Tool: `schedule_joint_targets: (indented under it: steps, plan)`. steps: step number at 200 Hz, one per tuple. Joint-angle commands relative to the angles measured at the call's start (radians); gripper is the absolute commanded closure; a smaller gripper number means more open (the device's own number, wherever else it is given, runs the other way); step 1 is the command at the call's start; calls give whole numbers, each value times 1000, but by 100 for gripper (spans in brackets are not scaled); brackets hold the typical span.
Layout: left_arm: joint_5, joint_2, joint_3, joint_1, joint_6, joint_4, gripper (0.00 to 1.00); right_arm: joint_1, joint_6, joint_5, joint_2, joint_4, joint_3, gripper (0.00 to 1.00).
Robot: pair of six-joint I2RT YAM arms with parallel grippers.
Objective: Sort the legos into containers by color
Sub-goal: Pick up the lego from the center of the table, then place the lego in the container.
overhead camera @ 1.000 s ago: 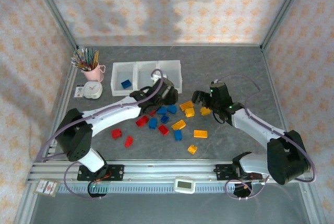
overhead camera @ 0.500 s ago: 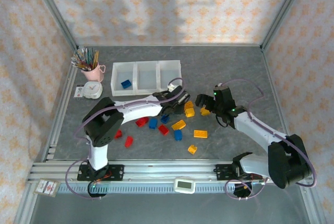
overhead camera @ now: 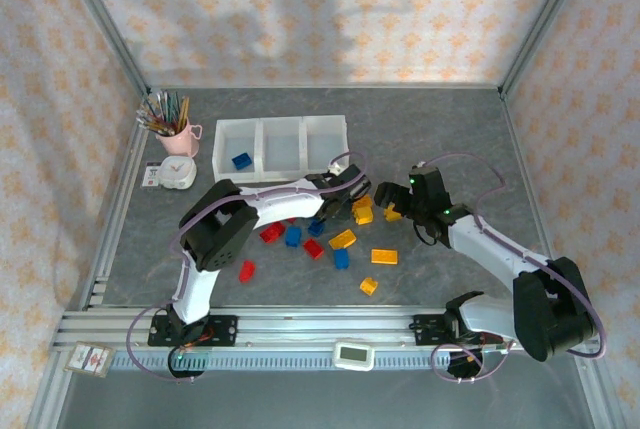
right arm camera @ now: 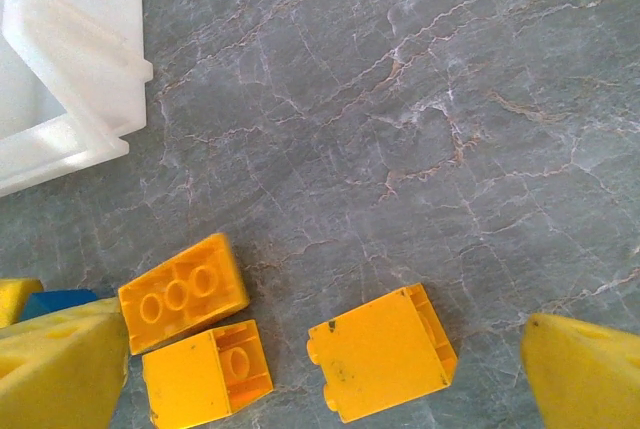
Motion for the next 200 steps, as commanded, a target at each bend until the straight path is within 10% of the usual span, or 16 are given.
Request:
schedule_joint_targets:
  steps: [1,200]
  plan:
    - [15,5,0,5,14,-43,44,-3,9,1,-9,22,-14,0]
    - [-55,-373,-92,171,-55,34,64,69,-35,-46,41,16,152,0]
